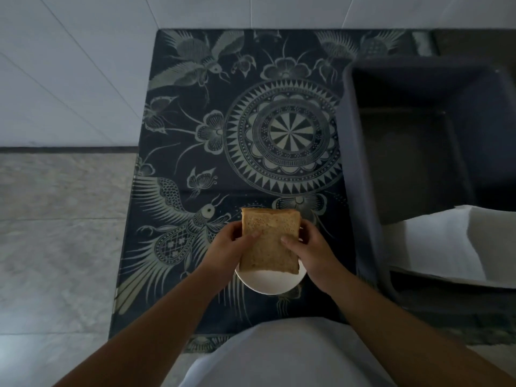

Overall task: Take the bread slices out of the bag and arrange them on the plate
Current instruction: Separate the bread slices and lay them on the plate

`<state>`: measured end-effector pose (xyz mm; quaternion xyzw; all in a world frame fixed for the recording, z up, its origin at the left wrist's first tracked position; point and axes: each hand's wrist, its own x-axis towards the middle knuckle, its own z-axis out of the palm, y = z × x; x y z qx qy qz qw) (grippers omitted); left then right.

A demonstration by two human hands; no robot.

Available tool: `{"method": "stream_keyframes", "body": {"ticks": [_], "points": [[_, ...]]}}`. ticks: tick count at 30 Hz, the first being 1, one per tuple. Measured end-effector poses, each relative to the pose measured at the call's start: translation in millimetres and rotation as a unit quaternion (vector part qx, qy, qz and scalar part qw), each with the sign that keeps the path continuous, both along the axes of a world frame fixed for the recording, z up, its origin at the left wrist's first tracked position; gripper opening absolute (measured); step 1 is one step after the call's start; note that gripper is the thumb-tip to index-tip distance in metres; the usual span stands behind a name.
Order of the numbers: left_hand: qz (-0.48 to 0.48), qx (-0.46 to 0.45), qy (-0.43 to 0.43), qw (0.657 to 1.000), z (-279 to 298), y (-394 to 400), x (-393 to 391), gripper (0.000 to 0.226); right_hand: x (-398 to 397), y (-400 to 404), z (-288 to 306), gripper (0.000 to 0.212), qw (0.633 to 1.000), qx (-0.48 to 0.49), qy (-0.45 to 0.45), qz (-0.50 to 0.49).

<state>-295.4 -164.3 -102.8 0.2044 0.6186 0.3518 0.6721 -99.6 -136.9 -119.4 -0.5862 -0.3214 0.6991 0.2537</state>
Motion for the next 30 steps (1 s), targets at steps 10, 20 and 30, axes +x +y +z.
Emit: {"method": "stream_keyframes", "body": {"ticks": [10, 20, 30], "points": [[0.029, 0.017, 0.177, 0.984, -14, 8, 14, 0.034, -3, 10, -13, 0.046, 0.998, -0.003, -0.056, 0.009], [-0.01, 0.001, 0.175, 0.984, -14, 12, 12, 0.034, -13, 20, -12, 0.063, 0.994, 0.0, -0.102, 0.049], [-0.012, 0.009, 0.152, 0.988, -11, 11, 10, 0.031, -20, 20, -6, 0.057, 0.988, 0.006, -0.135, 0.069]]}}
